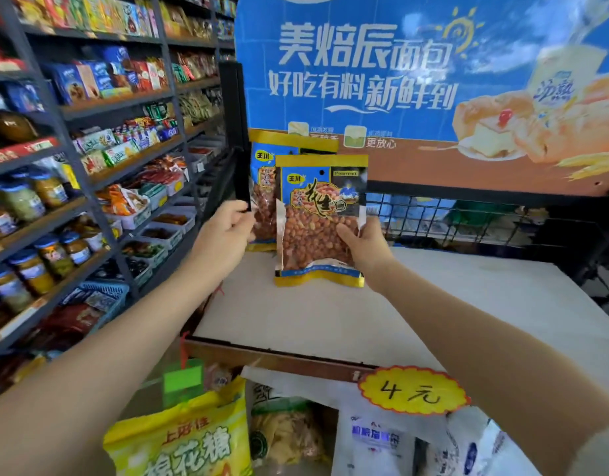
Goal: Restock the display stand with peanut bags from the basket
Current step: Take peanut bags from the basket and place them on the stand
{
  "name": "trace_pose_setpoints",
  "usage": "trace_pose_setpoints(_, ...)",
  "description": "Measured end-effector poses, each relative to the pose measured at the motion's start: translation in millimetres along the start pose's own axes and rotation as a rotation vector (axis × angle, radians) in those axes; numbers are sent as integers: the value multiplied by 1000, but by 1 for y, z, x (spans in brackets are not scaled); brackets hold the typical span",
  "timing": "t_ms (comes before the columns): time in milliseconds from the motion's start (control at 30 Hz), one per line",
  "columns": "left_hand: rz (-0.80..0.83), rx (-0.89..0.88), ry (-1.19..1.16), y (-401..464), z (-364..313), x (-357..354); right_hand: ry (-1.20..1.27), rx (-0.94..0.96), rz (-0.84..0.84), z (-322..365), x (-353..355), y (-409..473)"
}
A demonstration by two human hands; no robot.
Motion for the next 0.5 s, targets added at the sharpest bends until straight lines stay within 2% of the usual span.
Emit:
trace_pose_setpoints(100, 129, -176, 210, -14, 10, 26, -172, -1, -27, 4, -7, -5)
trace_pose_setpoints(200, 274, -362, 277, -28, 6, 34, -405, 64, -190, 11, 10, -17)
trace_pose_setpoints(267, 359, -511, 289, -40, -1, 29, -445, 156, -285, 20, 32, -42)
trace_pose_setpoints(367, 423, -823, 333, -67, -12, 14, -425, 268, -417, 22, 74, -101)
trace_pose_setpoints(500, 469, -1302, 269, -136, -33, -8, -755, 380, -565, -5, 141, -200)
Point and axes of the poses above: each hand's wrist, its own y-axis towards the middle knuckle, its own x-axis out of the back of the hand, z = x × y, the point moved 1 cm from there along y, towards the middle knuckle, and after that the axes turned 14 degrees about -z, right-handed, at the moved point
